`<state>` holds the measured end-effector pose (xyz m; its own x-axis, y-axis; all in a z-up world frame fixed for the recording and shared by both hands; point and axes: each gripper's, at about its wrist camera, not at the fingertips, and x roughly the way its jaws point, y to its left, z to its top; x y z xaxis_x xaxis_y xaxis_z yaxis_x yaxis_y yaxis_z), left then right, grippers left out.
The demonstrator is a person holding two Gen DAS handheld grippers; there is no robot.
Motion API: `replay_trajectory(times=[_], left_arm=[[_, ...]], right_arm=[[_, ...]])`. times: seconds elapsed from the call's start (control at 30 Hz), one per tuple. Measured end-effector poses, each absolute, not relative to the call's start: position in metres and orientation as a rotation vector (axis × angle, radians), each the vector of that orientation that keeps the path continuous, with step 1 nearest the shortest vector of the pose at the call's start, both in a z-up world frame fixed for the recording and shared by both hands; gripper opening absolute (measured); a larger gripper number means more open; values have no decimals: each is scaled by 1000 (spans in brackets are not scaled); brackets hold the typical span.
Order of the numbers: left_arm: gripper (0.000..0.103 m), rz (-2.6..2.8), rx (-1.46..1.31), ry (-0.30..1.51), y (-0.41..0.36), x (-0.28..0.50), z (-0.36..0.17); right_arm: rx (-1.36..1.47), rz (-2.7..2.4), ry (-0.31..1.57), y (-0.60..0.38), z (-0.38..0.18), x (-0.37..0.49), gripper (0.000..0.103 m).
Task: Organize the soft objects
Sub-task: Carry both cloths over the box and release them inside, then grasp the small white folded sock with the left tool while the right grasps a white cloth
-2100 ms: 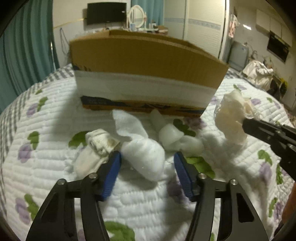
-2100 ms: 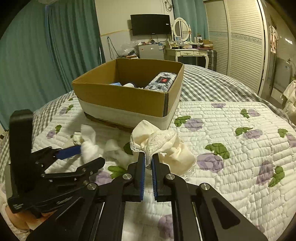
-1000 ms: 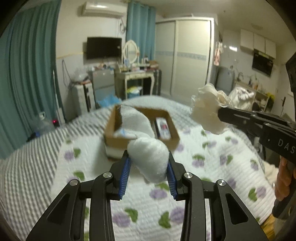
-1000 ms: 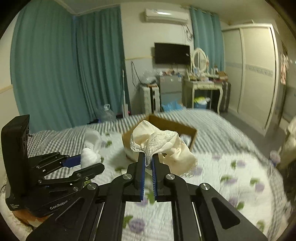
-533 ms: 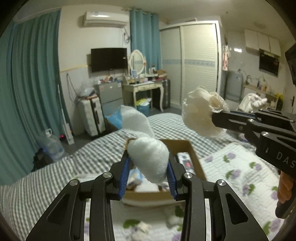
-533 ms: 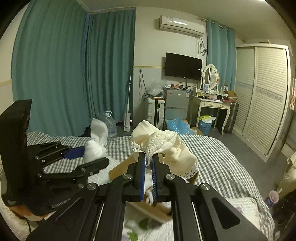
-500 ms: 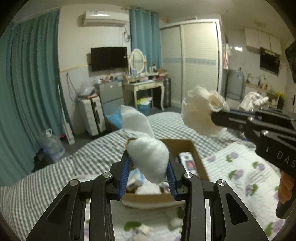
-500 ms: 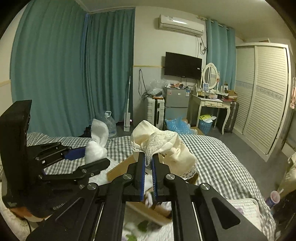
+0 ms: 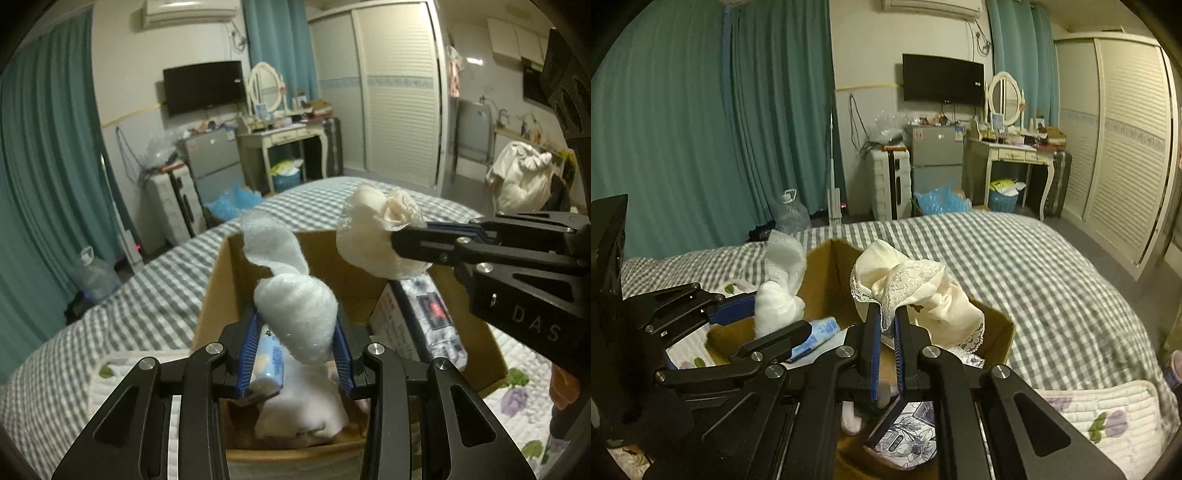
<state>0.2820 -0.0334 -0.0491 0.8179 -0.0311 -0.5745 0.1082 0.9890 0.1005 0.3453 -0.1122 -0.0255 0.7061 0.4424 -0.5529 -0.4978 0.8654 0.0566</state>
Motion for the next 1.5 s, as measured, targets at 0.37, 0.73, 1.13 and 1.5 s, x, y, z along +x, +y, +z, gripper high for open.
replay_trajectory(times=[0.37, 0.73, 1.13, 1.5], left_arm=[[86, 8, 116, 551, -31, 241, -6], [92, 12, 79, 361, -15, 122, 119], [92, -15, 103, 290, -11, 32, 129], [92, -5, 73, 484, 6, 69, 20]], right_arm=[[-58, 477, 522, -137, 17, 309, 47], [-87, 424, 370, -169, 146, 179, 57], [-130, 435, 338, -172, 165, 62, 79], [-127, 461, 489, -156, 51, 92, 79]])
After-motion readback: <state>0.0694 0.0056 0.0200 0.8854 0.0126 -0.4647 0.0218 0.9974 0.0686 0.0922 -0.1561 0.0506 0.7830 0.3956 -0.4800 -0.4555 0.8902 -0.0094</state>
